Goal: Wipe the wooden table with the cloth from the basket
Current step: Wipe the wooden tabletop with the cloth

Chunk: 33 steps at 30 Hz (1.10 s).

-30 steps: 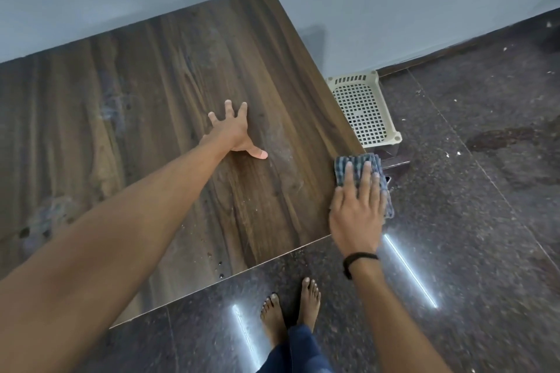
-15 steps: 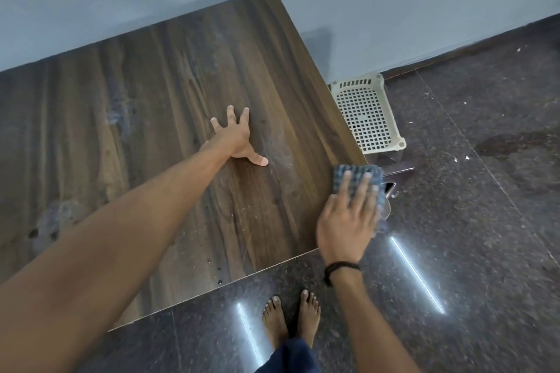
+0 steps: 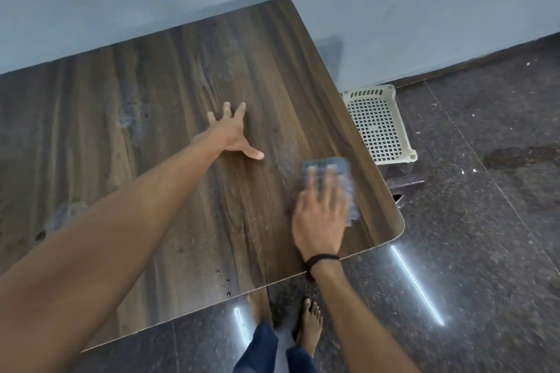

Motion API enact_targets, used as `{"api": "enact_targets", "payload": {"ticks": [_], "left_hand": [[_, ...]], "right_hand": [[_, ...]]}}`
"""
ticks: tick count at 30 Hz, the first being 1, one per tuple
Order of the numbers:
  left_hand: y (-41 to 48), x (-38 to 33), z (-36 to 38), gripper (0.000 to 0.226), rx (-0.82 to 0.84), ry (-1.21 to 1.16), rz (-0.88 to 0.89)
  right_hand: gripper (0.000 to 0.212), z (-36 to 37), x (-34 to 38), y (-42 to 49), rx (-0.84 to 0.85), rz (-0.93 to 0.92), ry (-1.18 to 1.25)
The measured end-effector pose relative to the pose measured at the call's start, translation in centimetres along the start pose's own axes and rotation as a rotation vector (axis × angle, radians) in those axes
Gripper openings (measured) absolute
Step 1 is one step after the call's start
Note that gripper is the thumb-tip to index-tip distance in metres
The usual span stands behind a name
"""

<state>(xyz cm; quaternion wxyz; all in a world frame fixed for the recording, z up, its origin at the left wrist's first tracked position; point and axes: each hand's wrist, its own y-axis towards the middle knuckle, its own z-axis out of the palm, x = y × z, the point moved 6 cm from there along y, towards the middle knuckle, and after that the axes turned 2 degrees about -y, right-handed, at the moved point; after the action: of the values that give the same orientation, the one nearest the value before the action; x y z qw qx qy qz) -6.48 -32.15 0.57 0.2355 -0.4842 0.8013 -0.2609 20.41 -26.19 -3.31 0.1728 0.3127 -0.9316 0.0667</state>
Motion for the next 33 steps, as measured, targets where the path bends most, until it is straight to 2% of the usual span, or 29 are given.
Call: {"api": "enact_targets", "payload": {"ticks": [1, 2, 5, 6, 8, 9, 12, 13, 15, 16, 18, 19, 20, 22, 23, 25, 26, 27, 29, 30, 32, 33], "left_hand": [[0.5, 0.5, -0.8, 0.148, -0.006, 0.007, -0.002], [1.0, 1.0, -1.4, 0.147, -0.004, 0.017, -0.004], [2.3, 3.5, -2.8, 0.148, 0.002, 0.033, -0.039], [2.7, 4.1, -3.1, 0.148, 0.001, 0.036, -0.038], [3.5, 4.7, -3.7, 0.147, 0.005, 0.030, -0.008], [3.8, 5.0, -3.9, 0.147, 0.005, 0.019, 0.006], [4.3, 6.5, -4.8, 0.147, -0.039, 0.001, 0.009], [4.6, 6.7, -4.9, 0.146, -0.047, -0.004, 0.013], [5.2, 6.8, -5.2, 0.147, -0.046, -0.015, 0.021], [5.4, 6.8, -5.3, 0.148, -0.042, -0.016, 0.024], [5.8, 7.4, -5.2, 0.150, -0.026, -0.018, 0.026], [5.8, 7.5, -5.0, 0.150, -0.019, -0.024, 0.028], [5.8, 7.5, -4.9, 0.151, -0.015, -0.030, 0.033], [5.8, 7.3, -4.7, 0.151, -0.011, -0.042, 0.054], [5.8, 7.3, -4.6, 0.150, -0.015, -0.054, 0.066], [5.8, 7.9, -4.5, 0.150, -0.034, -0.078, 0.078], [5.8, 8.1, -4.5, 0.150, -0.036, -0.086, 0.078], [5.8, 8.1, -4.6, 0.151, -0.035, -0.090, 0.078], [6.0, 8.0, -4.7, 0.152, -0.020, -0.091, 0.079], [6.0, 7.9, -4.7, 0.152, -0.015, -0.093, 0.084], [6.0, 8.1, -4.5, 0.151, -0.020, -0.101, 0.095], [6.0, 8.1, -4.5, 0.150, -0.024, -0.100, 0.101]], "right_hand": [[0.056, 0.6, 1.4, -0.5, 0.024, -0.141, -0.024], [0.055, 0.9, 1.8, -0.6, 0.023, -0.207, -0.039], [0.056, 0.0, 0.7, 1.8, -0.110, 0.105, 0.048], [0.056, 0.3, 1.9, 2.1, -0.070, 0.071, 0.031], [0.053, 1.9, 4.6, 1.8, 0.035, -0.249, -0.047], [0.053, 2.1, 4.5, 2.5, 0.033, -0.301, -0.066], [0.053, 1.1, 2.7, 5.5, -0.096, 0.067, 0.026], [0.053, 1.4, 3.7, 5.6, -0.068, 0.030, 0.004], [0.052, 2.5, 5.8, 5.7, 0.008, -0.242, -0.055], [0.052, 2.5, 5.5, 6.5, 0.013, -0.227, -0.043], [0.053, 1.6, 4.4, 8.2, -0.083, 0.074, 0.036], [0.055, 1.5, 5.1, 8.2, -0.097, 0.125, 0.032], [0.055, 2.0, 7.0, 7.9, -0.066, 0.035, 0.016], [0.054, 3.7, 9.6, 7.2, 0.010, -0.276, -0.066], [0.054, 3.6, 9.1, 8.3, -0.017, -0.275, -0.071], [0.054, 2.3, 6.9, 11.6, -0.106, 0.037, -0.001], [0.055, 2.4, 7.0, 12.6, -0.084, 0.125, 0.004], [0.055, 2.8, 8.2, 13.1, -0.041, 0.078, 0.005], [0.054, 3.8, 10.7, 13.8, 0.033, -0.167, -0.048], [0.054, 3.7, 10.6, 14.6, 0.042, -0.167, -0.043], [0.055, 3.1, 9.7, 16.4, -0.002, 0.019, -0.001], [0.055, 3.2, 9.9, 16.6, -0.013, 0.037, -0.008]]}}
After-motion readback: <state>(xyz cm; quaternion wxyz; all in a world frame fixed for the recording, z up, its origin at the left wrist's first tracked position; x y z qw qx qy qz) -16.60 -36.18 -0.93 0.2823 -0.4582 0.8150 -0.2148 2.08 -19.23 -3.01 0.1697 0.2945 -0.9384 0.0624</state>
